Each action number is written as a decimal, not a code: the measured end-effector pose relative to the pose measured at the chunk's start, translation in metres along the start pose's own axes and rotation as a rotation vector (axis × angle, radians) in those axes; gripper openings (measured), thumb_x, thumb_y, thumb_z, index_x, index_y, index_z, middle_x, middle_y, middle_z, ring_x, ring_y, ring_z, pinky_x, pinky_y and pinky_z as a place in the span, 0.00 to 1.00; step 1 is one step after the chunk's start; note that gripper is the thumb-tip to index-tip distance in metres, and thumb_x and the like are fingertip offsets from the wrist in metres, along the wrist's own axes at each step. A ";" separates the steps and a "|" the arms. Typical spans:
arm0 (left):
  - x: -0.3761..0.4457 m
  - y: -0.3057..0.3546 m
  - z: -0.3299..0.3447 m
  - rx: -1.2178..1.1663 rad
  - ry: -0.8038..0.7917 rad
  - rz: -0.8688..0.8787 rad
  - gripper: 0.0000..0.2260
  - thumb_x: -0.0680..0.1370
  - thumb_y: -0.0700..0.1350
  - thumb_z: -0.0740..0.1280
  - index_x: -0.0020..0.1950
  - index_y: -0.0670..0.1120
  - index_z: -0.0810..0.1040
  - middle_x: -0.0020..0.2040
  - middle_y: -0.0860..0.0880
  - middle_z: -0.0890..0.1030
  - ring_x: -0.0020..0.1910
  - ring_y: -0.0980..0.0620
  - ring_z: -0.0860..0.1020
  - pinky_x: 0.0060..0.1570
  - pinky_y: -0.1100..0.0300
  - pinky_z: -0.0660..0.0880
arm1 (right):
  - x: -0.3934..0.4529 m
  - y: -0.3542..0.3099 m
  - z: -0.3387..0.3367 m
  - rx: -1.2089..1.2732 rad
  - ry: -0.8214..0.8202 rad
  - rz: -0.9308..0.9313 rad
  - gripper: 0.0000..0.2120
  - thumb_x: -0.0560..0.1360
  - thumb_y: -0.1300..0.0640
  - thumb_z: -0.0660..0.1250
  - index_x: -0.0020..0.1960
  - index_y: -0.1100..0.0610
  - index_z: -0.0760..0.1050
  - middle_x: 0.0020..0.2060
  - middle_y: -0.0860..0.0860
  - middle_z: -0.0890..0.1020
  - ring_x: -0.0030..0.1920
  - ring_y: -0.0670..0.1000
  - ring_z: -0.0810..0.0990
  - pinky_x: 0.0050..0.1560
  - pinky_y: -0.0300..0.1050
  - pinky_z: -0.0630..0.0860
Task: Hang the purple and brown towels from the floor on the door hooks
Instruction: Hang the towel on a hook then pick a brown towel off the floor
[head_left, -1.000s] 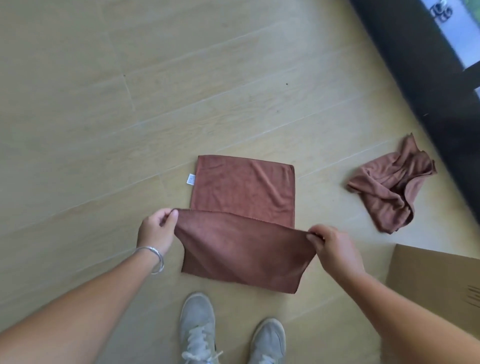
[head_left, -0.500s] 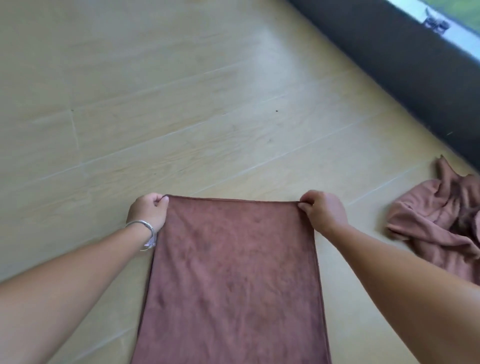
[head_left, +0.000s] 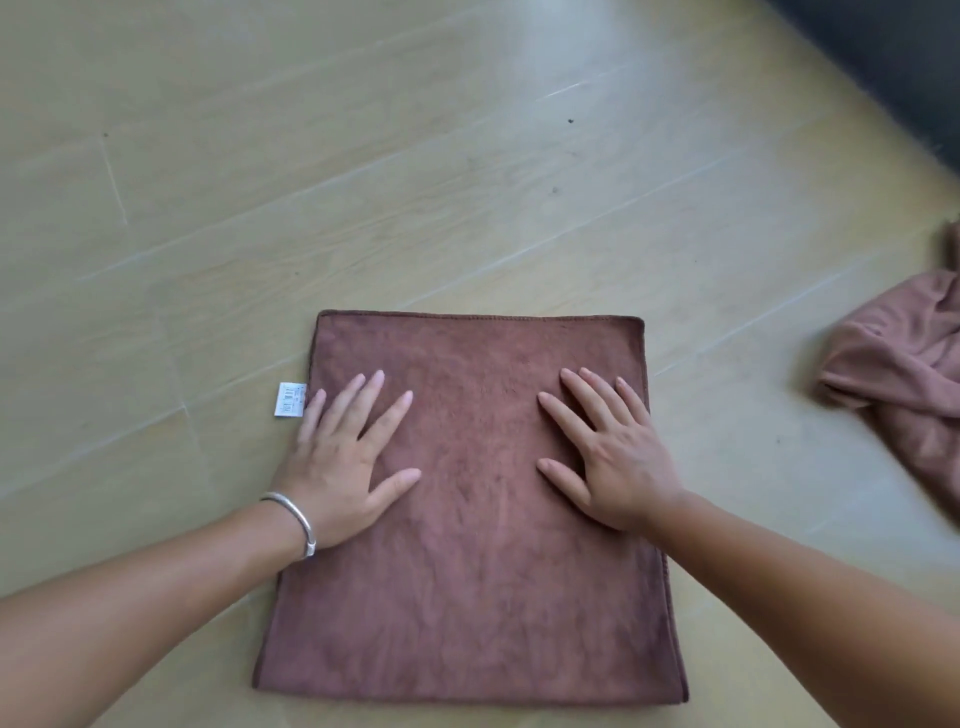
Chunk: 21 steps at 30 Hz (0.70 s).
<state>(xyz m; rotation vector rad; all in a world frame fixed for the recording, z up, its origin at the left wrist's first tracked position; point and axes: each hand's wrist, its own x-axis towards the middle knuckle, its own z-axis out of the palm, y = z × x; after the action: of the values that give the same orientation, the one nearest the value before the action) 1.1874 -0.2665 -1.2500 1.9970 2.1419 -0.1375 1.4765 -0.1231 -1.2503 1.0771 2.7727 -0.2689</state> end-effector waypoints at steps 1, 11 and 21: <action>0.000 -0.001 0.006 0.044 -0.015 -0.009 0.35 0.75 0.70 0.44 0.78 0.54 0.51 0.79 0.47 0.50 0.77 0.48 0.49 0.73 0.43 0.49 | 0.002 0.002 0.001 -0.004 0.001 -0.004 0.33 0.76 0.32 0.48 0.76 0.47 0.58 0.76 0.53 0.59 0.77 0.54 0.53 0.74 0.58 0.52; 0.089 -0.035 -0.019 0.199 -0.119 -0.123 0.34 0.73 0.71 0.35 0.75 0.58 0.34 0.78 0.47 0.39 0.76 0.50 0.37 0.73 0.45 0.37 | 0.090 0.021 -0.027 -0.128 -0.103 0.141 0.34 0.76 0.32 0.39 0.77 0.45 0.43 0.78 0.51 0.47 0.77 0.54 0.42 0.75 0.55 0.41; 0.002 -0.008 -0.004 0.144 0.059 0.207 0.34 0.74 0.66 0.52 0.77 0.52 0.55 0.77 0.43 0.57 0.76 0.44 0.57 0.71 0.38 0.55 | -0.005 -0.030 0.007 0.081 0.148 -0.238 0.35 0.75 0.34 0.56 0.76 0.50 0.58 0.76 0.56 0.57 0.77 0.55 0.52 0.73 0.60 0.54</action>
<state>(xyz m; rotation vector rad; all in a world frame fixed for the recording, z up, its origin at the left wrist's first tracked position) 1.1789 -0.2643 -1.2469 2.3165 1.9941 -0.2075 1.4605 -0.1496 -1.2530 0.8125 3.0503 -0.3452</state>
